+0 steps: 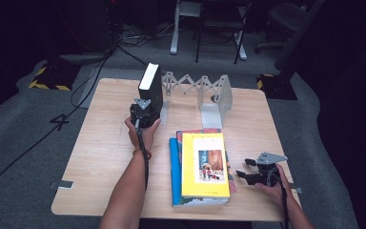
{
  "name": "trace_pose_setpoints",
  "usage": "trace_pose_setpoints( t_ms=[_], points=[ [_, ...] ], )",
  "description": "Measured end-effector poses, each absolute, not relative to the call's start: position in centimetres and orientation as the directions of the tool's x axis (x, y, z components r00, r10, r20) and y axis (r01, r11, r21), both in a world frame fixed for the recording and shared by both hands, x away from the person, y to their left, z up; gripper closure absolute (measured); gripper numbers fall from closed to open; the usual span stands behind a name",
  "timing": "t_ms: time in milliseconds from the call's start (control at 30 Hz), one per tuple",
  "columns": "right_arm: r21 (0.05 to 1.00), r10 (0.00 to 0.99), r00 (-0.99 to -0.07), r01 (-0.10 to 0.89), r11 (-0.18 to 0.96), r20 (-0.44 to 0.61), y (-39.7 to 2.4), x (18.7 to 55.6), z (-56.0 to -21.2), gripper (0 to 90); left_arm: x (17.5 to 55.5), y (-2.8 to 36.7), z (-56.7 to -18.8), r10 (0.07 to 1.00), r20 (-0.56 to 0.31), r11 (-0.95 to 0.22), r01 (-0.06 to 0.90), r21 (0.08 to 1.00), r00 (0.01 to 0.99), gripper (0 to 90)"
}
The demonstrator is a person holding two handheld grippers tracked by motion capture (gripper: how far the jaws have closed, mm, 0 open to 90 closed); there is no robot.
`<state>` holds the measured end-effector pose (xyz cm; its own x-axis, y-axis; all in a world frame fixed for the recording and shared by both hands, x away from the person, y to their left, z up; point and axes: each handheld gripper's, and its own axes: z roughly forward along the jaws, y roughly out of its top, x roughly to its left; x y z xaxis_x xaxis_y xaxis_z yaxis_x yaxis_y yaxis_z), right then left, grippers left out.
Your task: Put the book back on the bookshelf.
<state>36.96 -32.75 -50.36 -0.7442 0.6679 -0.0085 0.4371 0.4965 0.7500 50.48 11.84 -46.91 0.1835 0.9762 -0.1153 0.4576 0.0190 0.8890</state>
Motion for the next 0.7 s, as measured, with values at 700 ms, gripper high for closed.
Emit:
trace_pose_setpoints(
  t_ms=[700],
  points=[
    [0.749, 0.662, -0.749, 0.435, 0.499, -0.006, -32.7, 36.9, -50.4, 33.1, 46.8, 13.8, -47.3, 0.952, -0.091, -0.053, 0.452, 0.891, 0.291, 52.0]
  ],
)
